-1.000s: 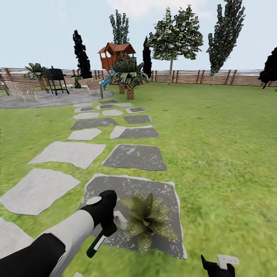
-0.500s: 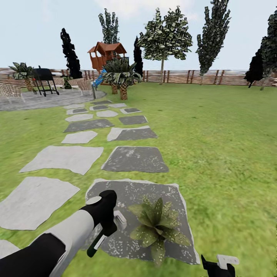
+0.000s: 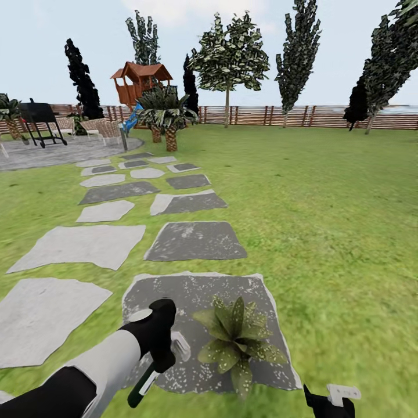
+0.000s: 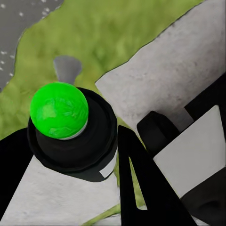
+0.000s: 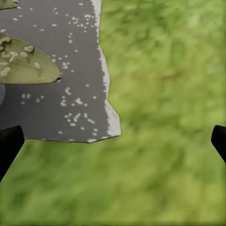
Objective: Pick up the pesticide atomizer in the garden and spray insectifuge to fully cover both potted plants in the garden.
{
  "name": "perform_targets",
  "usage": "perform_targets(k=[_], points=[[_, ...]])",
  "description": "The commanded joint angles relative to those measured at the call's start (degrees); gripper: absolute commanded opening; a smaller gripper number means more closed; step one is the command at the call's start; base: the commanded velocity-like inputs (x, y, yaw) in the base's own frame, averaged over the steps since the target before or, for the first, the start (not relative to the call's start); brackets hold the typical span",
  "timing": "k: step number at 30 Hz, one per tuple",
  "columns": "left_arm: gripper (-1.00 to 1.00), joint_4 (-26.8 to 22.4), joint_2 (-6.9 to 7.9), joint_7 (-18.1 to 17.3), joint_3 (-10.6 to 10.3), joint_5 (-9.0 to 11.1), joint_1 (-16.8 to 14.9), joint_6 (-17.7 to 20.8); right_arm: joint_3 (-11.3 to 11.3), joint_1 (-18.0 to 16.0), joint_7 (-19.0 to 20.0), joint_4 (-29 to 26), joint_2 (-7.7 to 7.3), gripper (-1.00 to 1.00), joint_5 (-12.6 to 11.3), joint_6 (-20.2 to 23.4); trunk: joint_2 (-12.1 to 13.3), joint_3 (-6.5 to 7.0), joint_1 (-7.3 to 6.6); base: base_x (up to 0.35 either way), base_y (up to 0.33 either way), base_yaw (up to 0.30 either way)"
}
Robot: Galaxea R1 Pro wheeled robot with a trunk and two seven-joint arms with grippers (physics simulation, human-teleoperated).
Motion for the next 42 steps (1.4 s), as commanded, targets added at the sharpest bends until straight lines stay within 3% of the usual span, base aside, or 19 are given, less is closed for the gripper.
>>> perform_targets(k=[1, 9, 16, 23, 34, 42], points=[[-1.0, 0.01, 0.06, -0.44, -0.09, -0.58, 0.64, 0.28, -0.49, -0.04, 0.39, 0.04, 0.01, 1.0, 0.28, -0.19, -0.02, -0.05, -0.01, 0.0, 0.0, 0.0], [-1.0, -0.54, -0.31, 4.6, 0.41, -0.07, 1.63, 0.52, -0.43, -0.04, 0.4, 0.04, 0.01, 1.0, 0.28, -0.18, -0.02, -0.05, -0.01, 0.0, 0.0, -0.013], [-1.0, -0.99, -0.1, 4.85, 0.47, 0.09, 1.58, 0.74, -0.43, -0.04, 0.4, 0.04, 0.01, 1.0, 0.28, -0.18, -0.02, -0.05, -0.01, 0.0, 0.0, -0.26], [-1.0, -4.58, 0.13, 5.27, 2.42, -0.15, 1.0, 1.3, -0.43, -0.04, 0.4, 0.04, 0.01, 1.0, 0.28, -0.18, -0.02, -0.05, -0.01, 0.0, 0.084, -0.287], [-1.0, -4.78, 0.63, 5.3, 3.29, -0.41, 0.28, 1.32, -0.44, -0.04, 0.4, 0.04, 0.0, 1.0, 0.28, -0.26, -0.02, -0.05, -0.01, 0.008, 0.159, -0.022], [-1.0, -4.79, 0.41, 5.3, 3.27, -0.52, 0.2, 1.32, -0.5, -0.04, 0.4, 0.04, -0.21, 1.0, 0.28, -0.27, -0.02, -0.05, -0.01, 0.285, 0.15, 0.0]])
